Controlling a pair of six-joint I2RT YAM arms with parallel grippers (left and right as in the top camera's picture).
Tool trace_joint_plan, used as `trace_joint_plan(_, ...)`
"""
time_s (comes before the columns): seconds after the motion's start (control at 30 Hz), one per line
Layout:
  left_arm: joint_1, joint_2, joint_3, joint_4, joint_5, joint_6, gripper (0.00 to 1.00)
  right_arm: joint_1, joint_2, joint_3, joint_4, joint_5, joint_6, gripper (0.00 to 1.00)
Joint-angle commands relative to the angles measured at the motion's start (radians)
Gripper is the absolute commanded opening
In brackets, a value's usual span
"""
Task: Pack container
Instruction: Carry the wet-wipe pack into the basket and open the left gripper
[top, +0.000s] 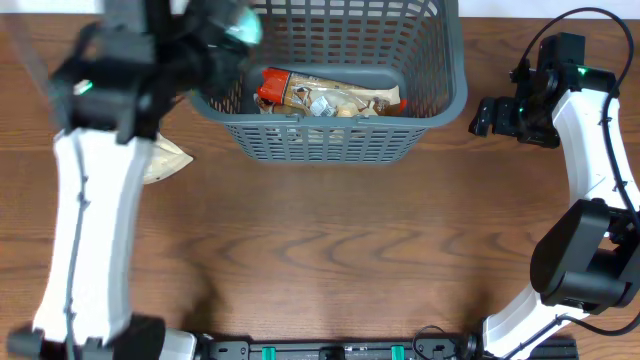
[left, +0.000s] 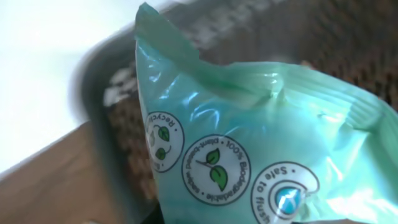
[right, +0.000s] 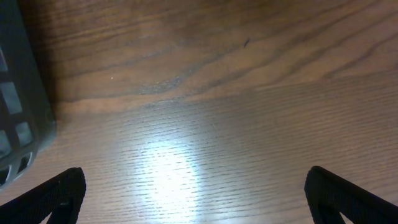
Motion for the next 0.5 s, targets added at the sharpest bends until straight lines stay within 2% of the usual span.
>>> trace_joint_plan(0.0,-0.042,0.077,0.016,0.006,0.047,0.343,0.06,0.008,0.005,-0.004,0.000,-0.007,-0.018,0.99)
trace_joint_plan(0.07,-0.057,0.117,0.016,0.028,0.047,0.386,0.05,0.008,0.005,-0.004,-0.001,-0.007,-0.018,0.99)
trace_joint_plan(0.2,-0.070,0.198,0.016,0.077,0.057,0.385,0.06,0.008,0.005,-0.004,-0.002,-0.008,-0.021,0.99)
trace_joint_plan(0.47,-0.072,0.359,0.015,0.048,0.057,0.373,0.06,0.008,0.005,-0.004,-0.006,-0.008,-0.021,0.99)
